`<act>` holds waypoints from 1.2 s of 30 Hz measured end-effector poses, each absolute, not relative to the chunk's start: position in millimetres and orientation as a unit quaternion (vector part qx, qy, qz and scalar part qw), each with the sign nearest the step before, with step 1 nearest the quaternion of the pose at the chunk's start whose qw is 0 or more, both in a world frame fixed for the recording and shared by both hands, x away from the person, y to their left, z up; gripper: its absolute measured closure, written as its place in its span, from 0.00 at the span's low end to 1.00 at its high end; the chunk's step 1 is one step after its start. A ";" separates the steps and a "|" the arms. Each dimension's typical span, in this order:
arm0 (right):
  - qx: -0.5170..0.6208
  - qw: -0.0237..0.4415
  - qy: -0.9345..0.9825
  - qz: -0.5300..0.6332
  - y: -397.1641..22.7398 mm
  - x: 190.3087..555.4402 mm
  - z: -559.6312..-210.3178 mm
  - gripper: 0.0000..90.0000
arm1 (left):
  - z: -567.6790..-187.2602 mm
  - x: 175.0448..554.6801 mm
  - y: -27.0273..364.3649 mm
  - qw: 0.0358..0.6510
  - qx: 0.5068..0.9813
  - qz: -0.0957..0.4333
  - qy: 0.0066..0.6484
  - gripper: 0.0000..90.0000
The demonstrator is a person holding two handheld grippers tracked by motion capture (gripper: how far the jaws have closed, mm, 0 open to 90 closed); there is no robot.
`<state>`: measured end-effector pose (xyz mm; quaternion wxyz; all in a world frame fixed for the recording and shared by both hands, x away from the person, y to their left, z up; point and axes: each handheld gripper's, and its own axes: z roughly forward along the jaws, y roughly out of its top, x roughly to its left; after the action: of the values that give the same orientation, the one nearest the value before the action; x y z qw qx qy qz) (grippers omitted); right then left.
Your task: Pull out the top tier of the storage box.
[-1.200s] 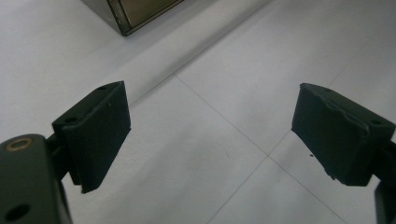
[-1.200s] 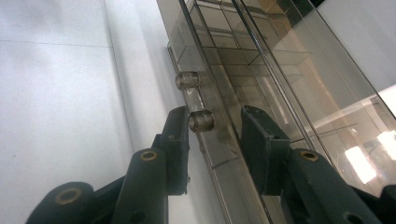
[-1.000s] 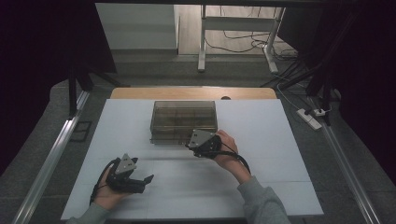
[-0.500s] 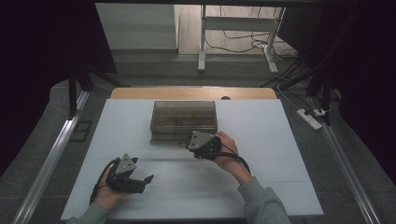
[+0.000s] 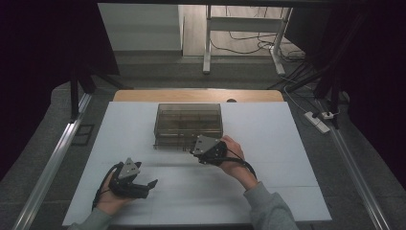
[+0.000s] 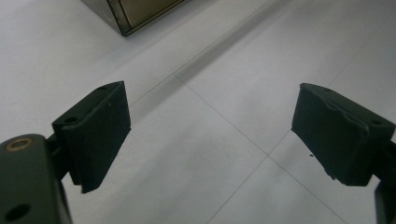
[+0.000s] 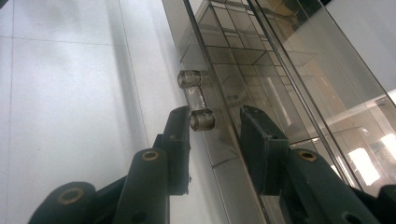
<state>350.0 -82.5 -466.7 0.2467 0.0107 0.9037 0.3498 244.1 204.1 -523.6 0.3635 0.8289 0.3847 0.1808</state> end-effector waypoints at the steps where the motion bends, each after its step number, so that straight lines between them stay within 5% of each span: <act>1: 0.011 0.247 0.904 0.350 -82.5 349.9 -466.6 0.71 | -523.6 244.0 204.1 0.364 0.829 0.181 0.385 0.13; 36: 0.006 0.242 0.906 0.347 -84.4 342.4 -465.9 0.71 | -523.5 243.8 204.1 0.364 0.829 0.180 0.384 0.13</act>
<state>342.4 -84.4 -465.9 0.2417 0.0057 0.9063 0.3466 243.8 204.1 -523.5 0.3638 0.8292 0.3842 0.1801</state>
